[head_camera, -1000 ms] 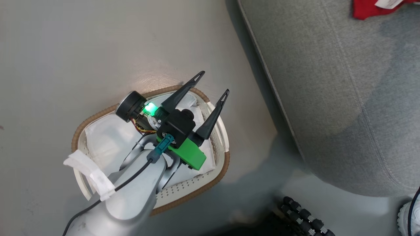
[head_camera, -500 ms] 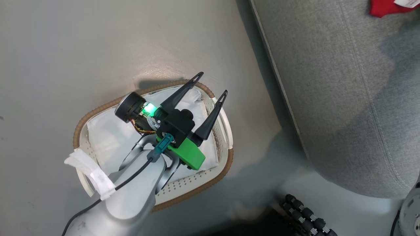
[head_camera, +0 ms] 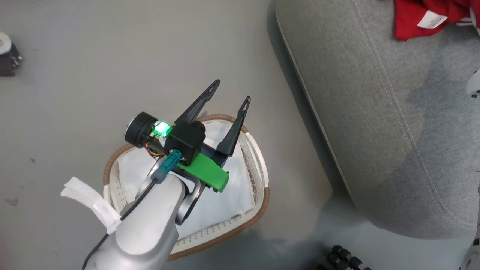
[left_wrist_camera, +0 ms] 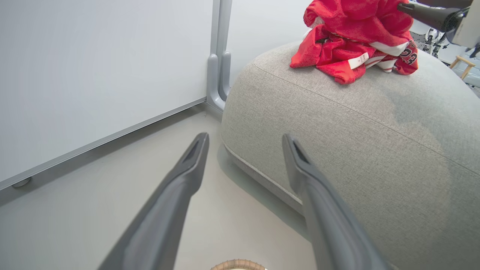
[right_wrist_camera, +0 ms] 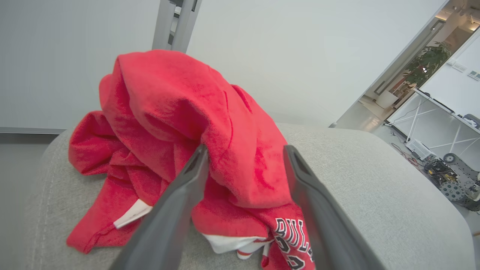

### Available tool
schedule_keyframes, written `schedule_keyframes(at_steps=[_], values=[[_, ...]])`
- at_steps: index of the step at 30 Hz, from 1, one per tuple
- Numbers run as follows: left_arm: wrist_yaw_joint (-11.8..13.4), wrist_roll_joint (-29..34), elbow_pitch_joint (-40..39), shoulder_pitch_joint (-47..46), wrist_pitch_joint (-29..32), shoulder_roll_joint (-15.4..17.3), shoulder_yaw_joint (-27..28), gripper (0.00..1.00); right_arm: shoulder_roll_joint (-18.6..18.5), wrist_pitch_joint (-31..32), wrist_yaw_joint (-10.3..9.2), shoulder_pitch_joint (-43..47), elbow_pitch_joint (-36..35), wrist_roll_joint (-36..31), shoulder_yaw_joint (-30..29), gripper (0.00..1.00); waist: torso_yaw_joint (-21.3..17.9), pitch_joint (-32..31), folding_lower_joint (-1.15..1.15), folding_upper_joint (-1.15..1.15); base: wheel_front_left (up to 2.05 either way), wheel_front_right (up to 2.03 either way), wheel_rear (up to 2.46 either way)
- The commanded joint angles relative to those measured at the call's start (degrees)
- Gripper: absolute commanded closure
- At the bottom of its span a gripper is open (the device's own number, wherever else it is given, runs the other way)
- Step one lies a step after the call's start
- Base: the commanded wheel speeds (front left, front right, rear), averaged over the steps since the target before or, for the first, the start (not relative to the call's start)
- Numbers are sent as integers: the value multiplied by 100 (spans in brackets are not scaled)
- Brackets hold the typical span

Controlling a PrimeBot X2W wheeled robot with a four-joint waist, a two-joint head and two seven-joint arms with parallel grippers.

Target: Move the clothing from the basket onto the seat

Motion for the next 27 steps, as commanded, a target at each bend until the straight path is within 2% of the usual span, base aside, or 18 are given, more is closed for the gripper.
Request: schedule_keyframes(at_steps=[1, 9, 17, 21, 27], values=[[33, -58, -22, 148, 0, -38, 97, 0, -33, -3, -6, 109, -45, 2, 61, 0, 221, -482, 0, 0, 0, 0, 0], [71, -196, -100, 573, -1, -170, 786, 0, 49, -3, -6, 256, -44, 40, 495, 0, 548, -1200, 0, 0, 0, 0, 0], [93, -306, 41, 1097, -1, -253, 1589, 0, 435, -3, -6, 617, -106, 169, 958, 0, 910, -1779, 0, 0, 0, 0, 0], [88, -376, 167, 1512, -1, -310, 2117, 0, 665, -2, -6, 1027, -261, 339, 1297, 0, 1100, -2122, 0, 0, 0, 0, 0], [130, -276, 84, 2104, -1, -392, 2801, 0, 815, -2, -6, 1763, -473, 672, 1782, 0, 1252, -2498, 0, 0, 0, 0, 0]])
